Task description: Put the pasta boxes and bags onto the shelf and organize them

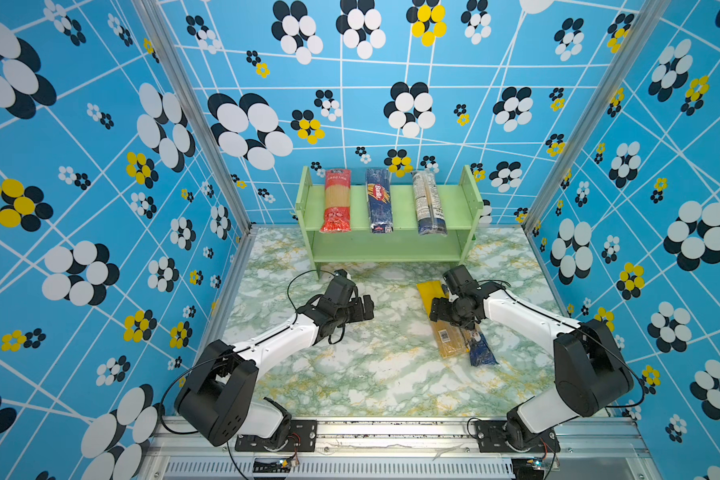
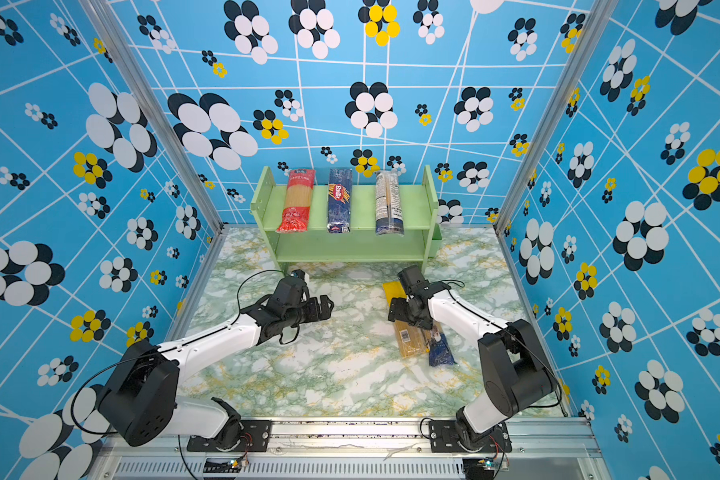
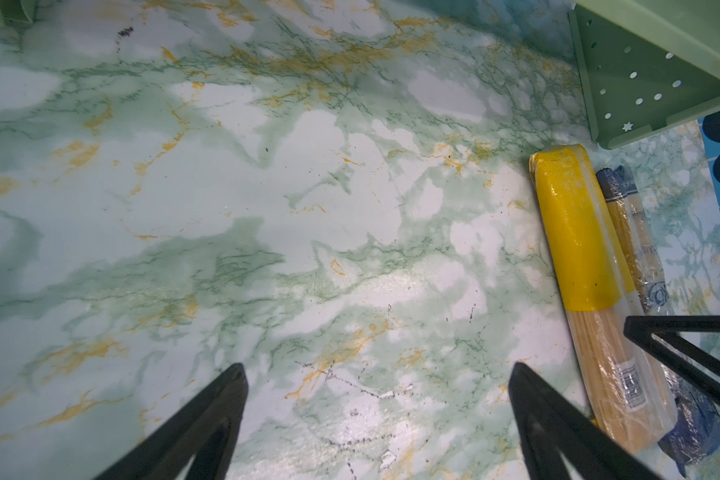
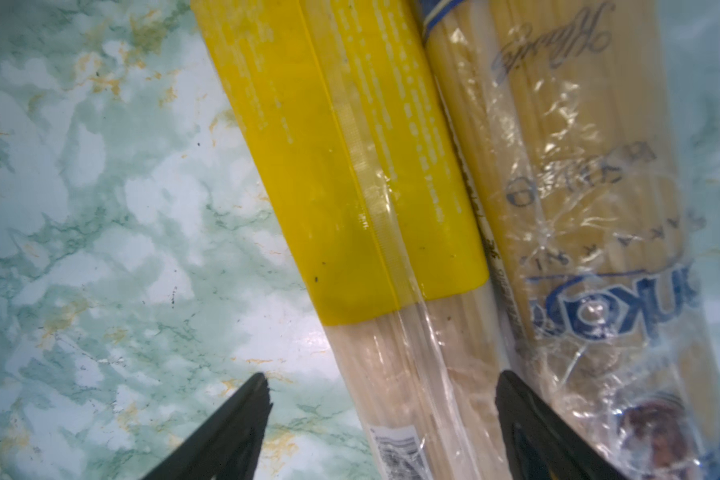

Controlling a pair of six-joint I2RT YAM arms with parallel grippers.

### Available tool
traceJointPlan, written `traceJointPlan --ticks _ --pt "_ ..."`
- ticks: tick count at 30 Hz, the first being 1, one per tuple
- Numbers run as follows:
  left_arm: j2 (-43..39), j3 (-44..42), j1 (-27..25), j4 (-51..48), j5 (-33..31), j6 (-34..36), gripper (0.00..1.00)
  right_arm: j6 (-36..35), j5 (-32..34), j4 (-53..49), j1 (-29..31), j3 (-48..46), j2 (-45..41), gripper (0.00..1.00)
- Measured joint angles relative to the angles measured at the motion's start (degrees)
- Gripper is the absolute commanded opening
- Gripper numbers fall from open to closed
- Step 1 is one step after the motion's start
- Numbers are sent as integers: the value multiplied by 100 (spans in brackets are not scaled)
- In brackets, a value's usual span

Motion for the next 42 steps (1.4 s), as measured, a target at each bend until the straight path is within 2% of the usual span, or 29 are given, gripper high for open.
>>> traceJointPlan --ticks 8,24,42 --pt "0 0 0 35 0 0 99 -28 92 -90 0 0 66 87" --pt "0 0 0 37 2 -2 99 -20 -358 334 33 22 599 86" --pt "2 -2 0 39 22 -2 99 391 -1097 1102 671 393 1156 87"
